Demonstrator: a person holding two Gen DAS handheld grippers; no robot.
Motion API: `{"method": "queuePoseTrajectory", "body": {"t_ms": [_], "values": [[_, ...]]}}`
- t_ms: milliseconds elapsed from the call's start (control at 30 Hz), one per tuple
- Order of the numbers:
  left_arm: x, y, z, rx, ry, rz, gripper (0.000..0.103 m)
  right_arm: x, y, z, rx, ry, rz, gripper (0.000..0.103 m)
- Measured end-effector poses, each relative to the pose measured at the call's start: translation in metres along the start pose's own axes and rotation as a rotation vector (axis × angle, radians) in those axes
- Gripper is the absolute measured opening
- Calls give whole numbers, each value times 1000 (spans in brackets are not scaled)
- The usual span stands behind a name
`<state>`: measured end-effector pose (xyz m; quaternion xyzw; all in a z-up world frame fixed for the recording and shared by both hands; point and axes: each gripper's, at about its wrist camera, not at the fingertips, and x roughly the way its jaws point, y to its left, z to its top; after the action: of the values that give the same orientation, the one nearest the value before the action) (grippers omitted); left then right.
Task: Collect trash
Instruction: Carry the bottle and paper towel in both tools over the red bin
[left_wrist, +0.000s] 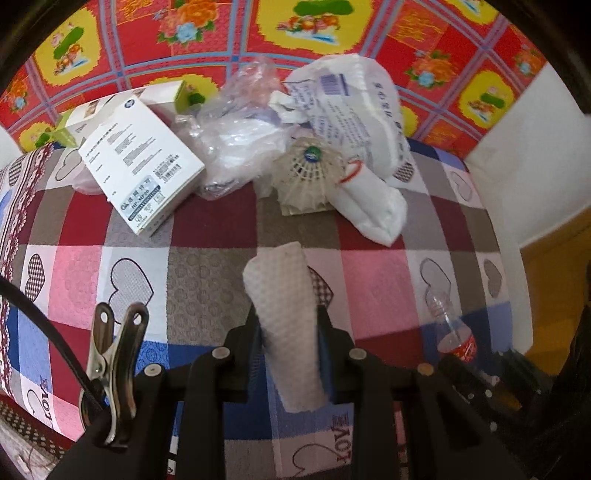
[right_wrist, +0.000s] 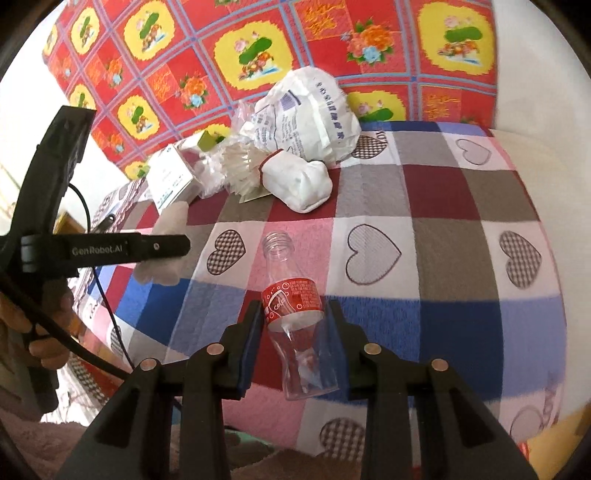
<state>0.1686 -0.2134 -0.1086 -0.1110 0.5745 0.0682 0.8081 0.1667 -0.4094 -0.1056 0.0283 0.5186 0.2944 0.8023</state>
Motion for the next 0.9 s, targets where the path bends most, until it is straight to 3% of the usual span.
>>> {"method": "queuePoseTrajectory", "body": {"t_ms": [900], "values": [[-28,-37,-40,245,-26,-125,27,-72,24,-70,186,-156,-178,35]]}}
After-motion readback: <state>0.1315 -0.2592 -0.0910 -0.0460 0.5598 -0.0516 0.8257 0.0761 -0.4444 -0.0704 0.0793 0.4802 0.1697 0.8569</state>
